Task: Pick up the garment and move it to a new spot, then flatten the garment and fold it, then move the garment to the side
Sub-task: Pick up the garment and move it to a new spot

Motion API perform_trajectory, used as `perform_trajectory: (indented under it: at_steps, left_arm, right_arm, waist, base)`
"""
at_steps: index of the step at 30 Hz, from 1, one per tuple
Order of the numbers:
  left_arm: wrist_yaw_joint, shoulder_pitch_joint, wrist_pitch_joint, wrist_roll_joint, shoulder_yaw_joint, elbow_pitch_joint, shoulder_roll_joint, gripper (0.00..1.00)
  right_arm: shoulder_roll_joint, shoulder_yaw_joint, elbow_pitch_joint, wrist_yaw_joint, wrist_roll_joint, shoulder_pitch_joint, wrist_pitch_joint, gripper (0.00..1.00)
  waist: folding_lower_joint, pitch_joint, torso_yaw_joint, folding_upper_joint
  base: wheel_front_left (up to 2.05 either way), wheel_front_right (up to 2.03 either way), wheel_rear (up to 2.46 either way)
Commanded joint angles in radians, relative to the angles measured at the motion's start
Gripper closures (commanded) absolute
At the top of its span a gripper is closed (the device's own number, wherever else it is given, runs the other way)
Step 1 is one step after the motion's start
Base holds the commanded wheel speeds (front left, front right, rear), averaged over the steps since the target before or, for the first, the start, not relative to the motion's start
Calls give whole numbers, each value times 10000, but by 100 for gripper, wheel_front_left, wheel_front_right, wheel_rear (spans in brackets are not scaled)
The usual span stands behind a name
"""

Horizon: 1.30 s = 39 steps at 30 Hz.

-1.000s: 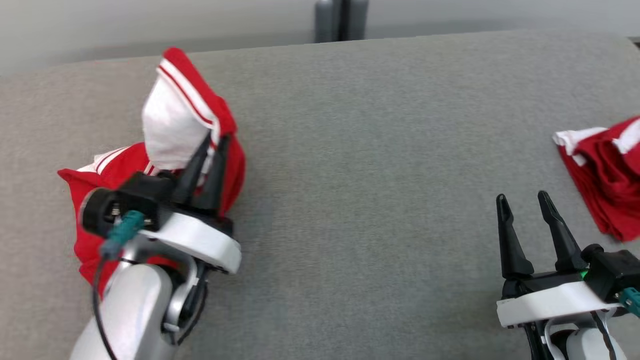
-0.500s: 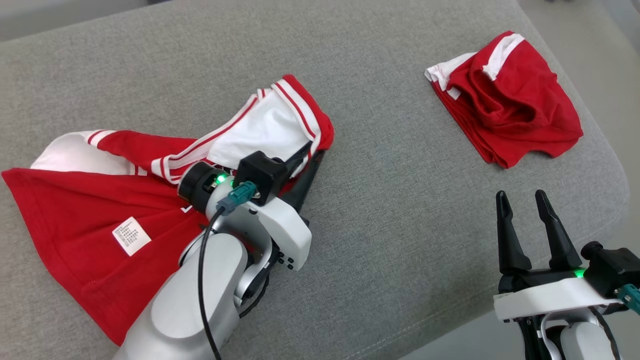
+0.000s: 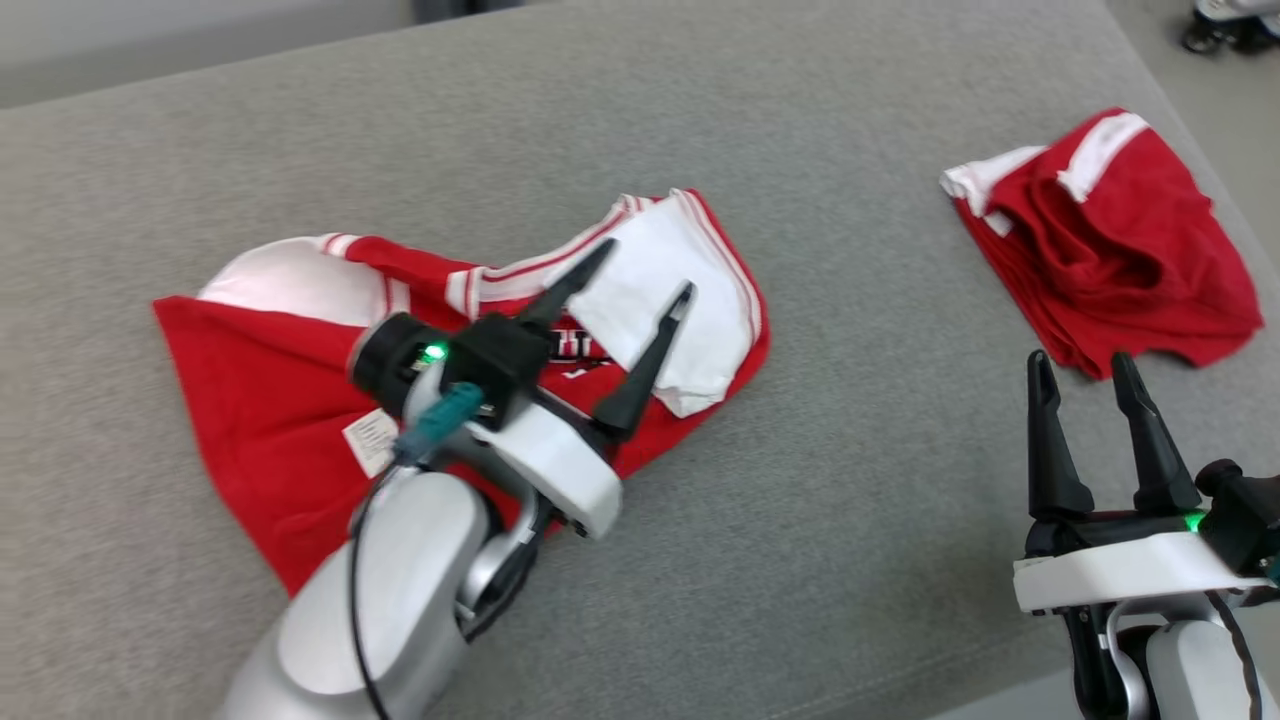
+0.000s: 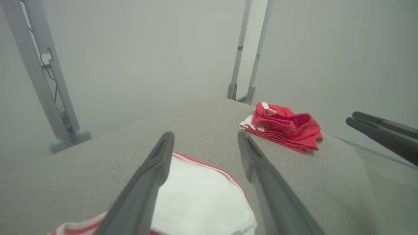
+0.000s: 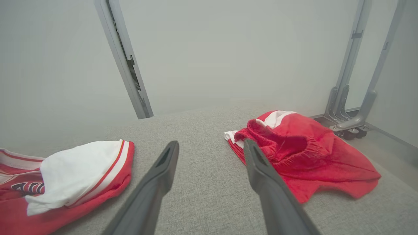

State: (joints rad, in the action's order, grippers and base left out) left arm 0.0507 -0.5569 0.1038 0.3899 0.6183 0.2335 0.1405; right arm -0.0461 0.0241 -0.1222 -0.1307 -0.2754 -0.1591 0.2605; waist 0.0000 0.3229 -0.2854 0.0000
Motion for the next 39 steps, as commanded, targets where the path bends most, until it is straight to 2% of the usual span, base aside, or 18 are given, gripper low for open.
perform_trajectory:
  at_steps: [1,8,9,17,26,39]
  left_arm:
    - [-206,143,184,118,-278,-168,152,0]
    - [-834,494,780,439,-1299,-328,633,0]
    - [-1225,855,1159,673,-2054,-261,987,0]
    - [-1824,2173,1538,850,-3292,-461,1612,0]
    - [-1968,4005,1586,698,-3602,-920,1941,0]
    - [-2542,5578,1101,748,-3515,-1769,2093,0]
  right_arm:
    - [-58,-65,-33,-2,127,-70,56,0]
    - [-62,-159,-146,-2,387,-165,57,0]
    - [-59,-154,-338,-2,601,-214,56,0]
    - [-62,-220,-566,-2,828,115,-3,0]
    - [-61,-306,-386,-2,874,954,-311,0]
    - [-61,-333,497,-2,741,2119,-834,0]
  waist:
    - [0,-344,507,0]
    - [0,-694,1170,0]
    - [0,-924,1488,0]
    - [0,-1512,1972,0]
    - [0,-2426,2281,0]
    - [0,-3249,2242,0]
  base:
    - [0,0,0]
    - [0,0,0]
    - [0,0,0]
    - [0,0,0]
    - [0,0,0]
    - [0,0,0]
